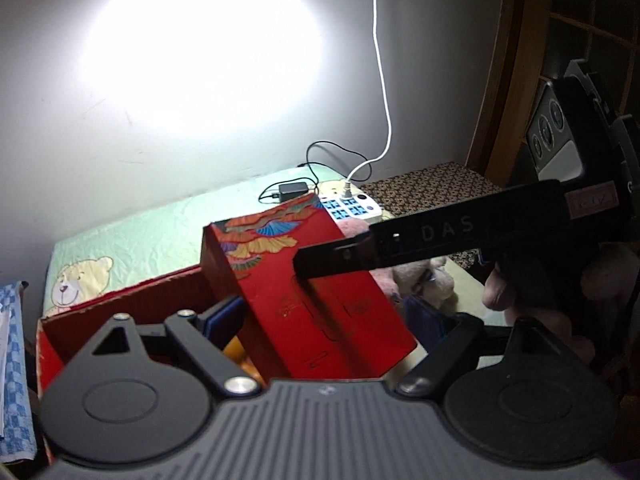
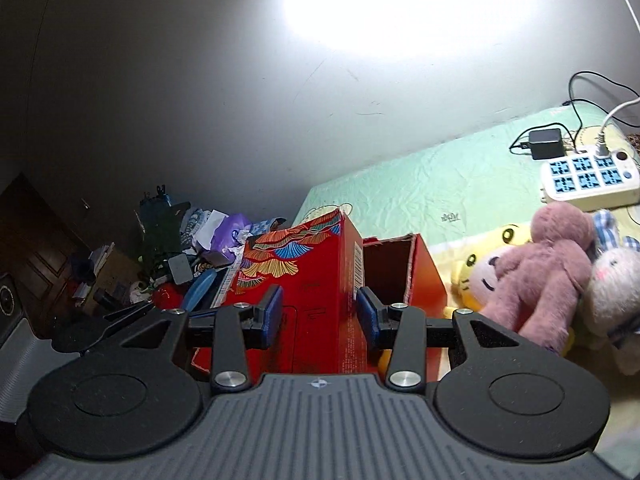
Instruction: Organize objects
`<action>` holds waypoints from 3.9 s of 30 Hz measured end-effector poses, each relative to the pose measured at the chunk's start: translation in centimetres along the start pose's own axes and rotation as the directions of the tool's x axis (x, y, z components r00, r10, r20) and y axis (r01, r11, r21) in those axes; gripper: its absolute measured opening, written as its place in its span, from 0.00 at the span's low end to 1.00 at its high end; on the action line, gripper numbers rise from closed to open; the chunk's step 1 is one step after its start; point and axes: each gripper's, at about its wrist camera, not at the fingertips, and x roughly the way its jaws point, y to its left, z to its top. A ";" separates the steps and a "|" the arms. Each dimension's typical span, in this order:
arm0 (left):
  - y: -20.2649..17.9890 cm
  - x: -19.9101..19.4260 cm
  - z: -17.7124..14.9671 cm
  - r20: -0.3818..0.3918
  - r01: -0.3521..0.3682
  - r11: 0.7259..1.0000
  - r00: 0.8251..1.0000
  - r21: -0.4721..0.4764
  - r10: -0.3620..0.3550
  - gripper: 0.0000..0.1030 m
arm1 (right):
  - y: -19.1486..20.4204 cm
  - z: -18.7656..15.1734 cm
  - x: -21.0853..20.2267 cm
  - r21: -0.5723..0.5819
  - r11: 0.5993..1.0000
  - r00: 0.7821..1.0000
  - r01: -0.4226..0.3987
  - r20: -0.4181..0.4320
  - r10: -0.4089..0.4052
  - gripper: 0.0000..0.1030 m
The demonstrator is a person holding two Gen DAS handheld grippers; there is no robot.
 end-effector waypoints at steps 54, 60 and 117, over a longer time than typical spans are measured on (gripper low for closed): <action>18.7 10.6 -7.8 -0.457 -0.174 0.913 0.889 -0.368 -0.014 0.70 | -1.7 -2.8 17.1 0.090 0.973 0.937 0.213 -0.300 -0.178 0.35; 20.4 12.2 -9.0 -0.528 -0.209 0.859 0.845 -0.467 -0.081 0.70 | -1.2 -2.3 15.2 0.069 0.976 0.963 0.209 -0.188 -0.193 0.35; 18.5 11.3 -8.6 -0.503 -0.349 0.910 0.841 -0.225 0.198 0.72 | 0.5 -3.0 25.9 0.044 0.997 0.869 0.066 -0.493 -0.036 0.28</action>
